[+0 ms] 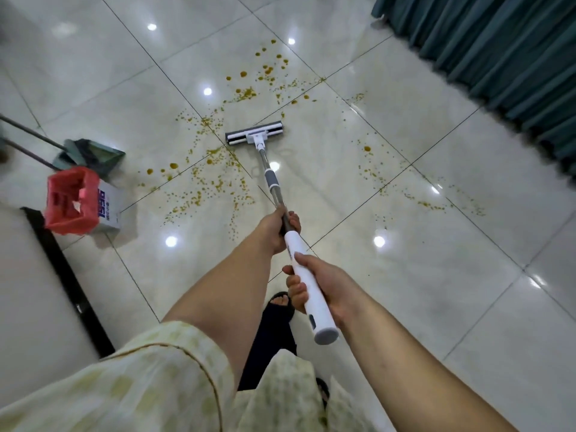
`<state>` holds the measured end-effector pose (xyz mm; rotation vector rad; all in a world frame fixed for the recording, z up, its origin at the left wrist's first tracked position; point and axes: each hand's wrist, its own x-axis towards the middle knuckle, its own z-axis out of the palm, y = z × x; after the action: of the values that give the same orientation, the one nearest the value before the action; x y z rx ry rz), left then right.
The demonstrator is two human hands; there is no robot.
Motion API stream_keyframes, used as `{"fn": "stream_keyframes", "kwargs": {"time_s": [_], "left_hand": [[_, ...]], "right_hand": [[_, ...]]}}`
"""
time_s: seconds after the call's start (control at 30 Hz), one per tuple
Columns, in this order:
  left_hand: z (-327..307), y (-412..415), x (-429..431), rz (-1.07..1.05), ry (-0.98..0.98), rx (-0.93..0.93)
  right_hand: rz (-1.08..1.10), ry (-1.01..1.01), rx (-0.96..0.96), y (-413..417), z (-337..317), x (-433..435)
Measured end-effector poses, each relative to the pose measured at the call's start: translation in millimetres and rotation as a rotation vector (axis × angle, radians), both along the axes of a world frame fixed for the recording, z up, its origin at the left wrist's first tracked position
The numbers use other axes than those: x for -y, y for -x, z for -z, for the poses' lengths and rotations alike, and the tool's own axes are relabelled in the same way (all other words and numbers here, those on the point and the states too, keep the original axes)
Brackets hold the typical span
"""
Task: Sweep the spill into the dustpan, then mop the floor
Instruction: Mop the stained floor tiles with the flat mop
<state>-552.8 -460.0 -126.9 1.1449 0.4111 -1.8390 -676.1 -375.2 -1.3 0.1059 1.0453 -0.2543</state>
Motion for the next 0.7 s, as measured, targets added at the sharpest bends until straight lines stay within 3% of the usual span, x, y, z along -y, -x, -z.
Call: {"fn": "stream_keyframes", "kwargs": {"time_s": [0.37,0.7], "left_hand": [[-19.7,84.5,-217.0,0.0,0.009,0.064],[-46.3,102.3,-341.3,0.025,-0.034,0.121]], "right_hand": [[0.004,-0.01,0.017,84.3,-19.4,-213.7],[-0.008,0.028,0.005,93.8,-24.0,-336.0]]}}
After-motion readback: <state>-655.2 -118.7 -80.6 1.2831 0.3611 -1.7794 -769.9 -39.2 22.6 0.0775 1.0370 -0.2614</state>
